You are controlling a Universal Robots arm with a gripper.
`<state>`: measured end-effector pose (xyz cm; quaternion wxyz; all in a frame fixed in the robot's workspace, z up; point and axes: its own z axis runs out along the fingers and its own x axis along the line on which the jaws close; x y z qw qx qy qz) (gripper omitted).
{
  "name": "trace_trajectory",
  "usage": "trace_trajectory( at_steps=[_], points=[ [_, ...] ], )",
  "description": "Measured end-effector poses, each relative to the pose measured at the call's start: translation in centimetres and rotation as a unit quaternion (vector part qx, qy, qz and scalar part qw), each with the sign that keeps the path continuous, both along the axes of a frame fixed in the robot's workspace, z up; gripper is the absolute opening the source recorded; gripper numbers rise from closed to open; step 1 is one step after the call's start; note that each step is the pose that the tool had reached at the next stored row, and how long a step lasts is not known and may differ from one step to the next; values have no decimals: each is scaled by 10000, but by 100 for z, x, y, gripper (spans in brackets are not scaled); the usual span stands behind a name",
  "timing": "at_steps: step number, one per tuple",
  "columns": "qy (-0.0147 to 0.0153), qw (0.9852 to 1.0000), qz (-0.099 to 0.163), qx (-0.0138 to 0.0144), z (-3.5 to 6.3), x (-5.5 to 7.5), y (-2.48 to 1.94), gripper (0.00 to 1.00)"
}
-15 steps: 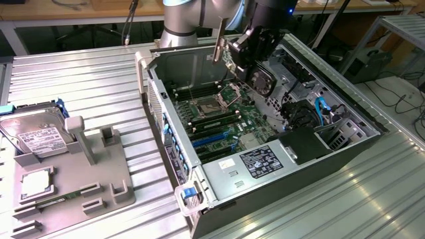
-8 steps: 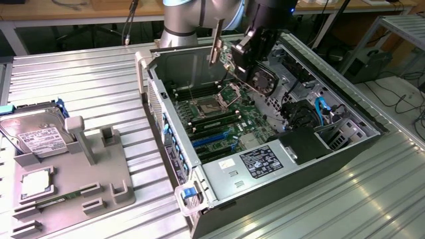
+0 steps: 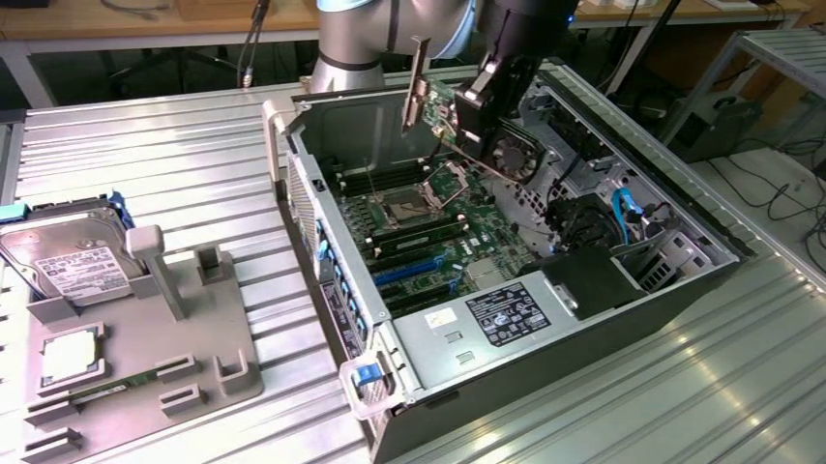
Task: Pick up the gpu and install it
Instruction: 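Insert the gpu into the slot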
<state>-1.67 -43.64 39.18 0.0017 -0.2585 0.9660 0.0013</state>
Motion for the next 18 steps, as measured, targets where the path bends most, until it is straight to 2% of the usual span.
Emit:
trace_trajectory(
  at_steps=[7,12,18],
  points=[
    [0,9989,459,-16,0,0,0,28],
    [0,9968,804,-21,0,0,0,28],
    [0,9934,1151,-29,0,0,0,28]
  ],
)
